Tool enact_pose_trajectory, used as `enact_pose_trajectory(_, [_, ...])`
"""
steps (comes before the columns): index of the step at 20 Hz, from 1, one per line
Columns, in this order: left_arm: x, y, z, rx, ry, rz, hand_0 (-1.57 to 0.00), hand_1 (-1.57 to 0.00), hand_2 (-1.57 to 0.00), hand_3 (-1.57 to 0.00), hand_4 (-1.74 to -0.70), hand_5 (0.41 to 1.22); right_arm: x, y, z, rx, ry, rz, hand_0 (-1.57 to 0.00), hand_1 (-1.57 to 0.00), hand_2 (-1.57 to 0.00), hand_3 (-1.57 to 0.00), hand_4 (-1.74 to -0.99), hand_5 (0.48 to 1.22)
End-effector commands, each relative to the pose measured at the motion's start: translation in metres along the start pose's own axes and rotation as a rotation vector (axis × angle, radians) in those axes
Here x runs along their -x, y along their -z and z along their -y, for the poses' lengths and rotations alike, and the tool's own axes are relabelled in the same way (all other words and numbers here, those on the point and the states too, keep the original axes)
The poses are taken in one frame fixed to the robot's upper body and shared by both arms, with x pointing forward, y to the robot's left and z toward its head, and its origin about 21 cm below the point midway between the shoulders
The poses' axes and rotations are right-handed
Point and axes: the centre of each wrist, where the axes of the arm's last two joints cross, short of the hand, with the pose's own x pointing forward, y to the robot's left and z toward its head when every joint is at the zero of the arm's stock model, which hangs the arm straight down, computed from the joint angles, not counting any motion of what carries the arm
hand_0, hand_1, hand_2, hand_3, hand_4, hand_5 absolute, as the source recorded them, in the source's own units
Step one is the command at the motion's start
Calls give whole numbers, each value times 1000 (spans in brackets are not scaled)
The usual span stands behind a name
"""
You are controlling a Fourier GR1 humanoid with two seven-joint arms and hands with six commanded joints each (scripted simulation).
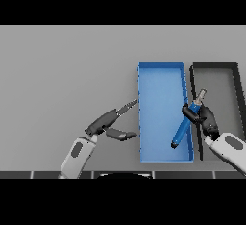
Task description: Pick up the blue pipe and place it into the blue bin.
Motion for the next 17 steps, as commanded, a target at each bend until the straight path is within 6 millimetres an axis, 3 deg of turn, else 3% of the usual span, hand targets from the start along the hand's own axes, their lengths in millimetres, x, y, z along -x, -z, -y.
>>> enact_pose_trajectory(1, [0,0,0,0,1,2,1,1,1,1,-885,426,1,0,-1,-5,-12,-7,-100,-91,-91,-53,-1071,868])
enact_pose_trajectory(8, [-2,-3,-2,-6,3,2,1,1,1,1,-888,429,4,5,-8,-9,-104,-23,-20,-18,-18,-10,-1033,696])
enact_pose_trajectory(17, [-3,-3,1,-4,1,-4,1,1,1,1,-885,431,1,4,-11,-25,-130,-30,-6,-5,-5,-3,-1022,643])
